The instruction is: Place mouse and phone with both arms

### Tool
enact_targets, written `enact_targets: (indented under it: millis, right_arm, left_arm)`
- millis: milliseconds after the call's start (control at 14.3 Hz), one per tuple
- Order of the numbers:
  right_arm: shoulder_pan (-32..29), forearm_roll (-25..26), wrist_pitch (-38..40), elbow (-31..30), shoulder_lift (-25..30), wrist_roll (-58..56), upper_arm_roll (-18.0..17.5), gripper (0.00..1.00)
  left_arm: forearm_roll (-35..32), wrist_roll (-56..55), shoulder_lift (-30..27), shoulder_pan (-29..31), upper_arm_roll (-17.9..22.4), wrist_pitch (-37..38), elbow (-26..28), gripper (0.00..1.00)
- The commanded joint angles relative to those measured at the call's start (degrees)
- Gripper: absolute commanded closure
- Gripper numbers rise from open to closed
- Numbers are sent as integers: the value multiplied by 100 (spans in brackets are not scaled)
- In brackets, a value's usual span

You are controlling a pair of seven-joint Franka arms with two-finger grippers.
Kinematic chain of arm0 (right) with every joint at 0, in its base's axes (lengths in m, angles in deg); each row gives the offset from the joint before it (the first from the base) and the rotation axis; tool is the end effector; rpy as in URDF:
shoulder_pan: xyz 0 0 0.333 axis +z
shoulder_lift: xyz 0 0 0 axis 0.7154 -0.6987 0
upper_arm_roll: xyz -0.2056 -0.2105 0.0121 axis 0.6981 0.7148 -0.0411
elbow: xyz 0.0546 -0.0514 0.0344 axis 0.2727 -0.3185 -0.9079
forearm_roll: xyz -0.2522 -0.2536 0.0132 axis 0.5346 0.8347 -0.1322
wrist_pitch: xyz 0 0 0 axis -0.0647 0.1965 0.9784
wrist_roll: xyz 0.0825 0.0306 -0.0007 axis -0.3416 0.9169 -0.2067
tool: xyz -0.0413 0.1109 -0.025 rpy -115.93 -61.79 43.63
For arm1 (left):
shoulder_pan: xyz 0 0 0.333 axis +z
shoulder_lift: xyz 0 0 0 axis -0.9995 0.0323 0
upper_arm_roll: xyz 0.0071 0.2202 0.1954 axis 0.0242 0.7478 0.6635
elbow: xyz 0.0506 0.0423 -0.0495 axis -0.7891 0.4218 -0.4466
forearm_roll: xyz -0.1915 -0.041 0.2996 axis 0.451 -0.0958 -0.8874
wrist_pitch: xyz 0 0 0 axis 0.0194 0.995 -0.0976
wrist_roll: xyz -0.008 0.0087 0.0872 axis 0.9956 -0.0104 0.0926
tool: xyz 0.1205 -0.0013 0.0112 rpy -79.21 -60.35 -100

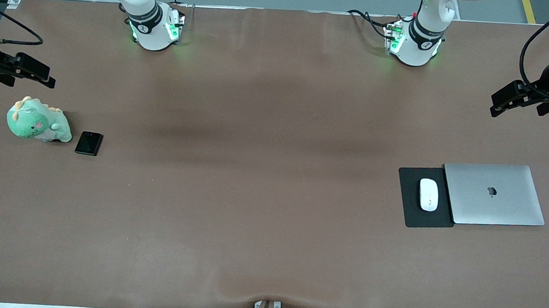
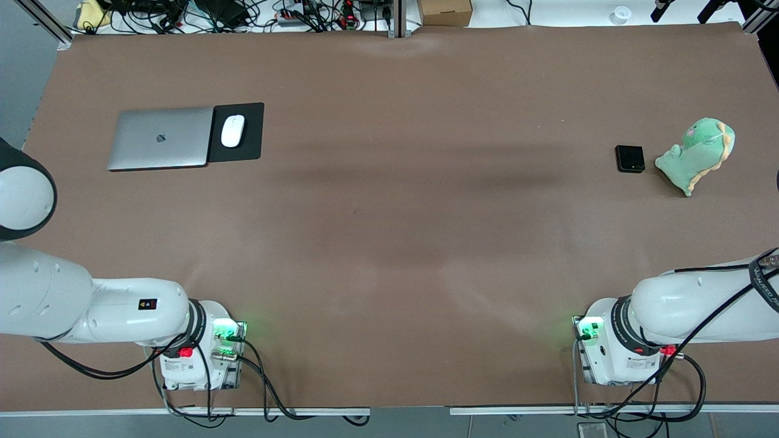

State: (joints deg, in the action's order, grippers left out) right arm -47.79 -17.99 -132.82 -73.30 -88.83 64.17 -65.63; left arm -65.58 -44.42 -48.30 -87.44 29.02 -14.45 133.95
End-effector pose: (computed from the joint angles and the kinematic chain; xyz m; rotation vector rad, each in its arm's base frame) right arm 0.5054 -0.0076 0.5946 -3.0718 0.0236 0.1816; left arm 0.5033 -0.0560 0.6188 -3.0987 -0.0785 0.0376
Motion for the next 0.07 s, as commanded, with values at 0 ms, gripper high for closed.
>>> enact_targets:
  millis: [0]
  right_arm:
    - [44,92,-37,-60,75,0,5,0]
  left_arm:
    - [114,350,-110,35,16,112,1,0]
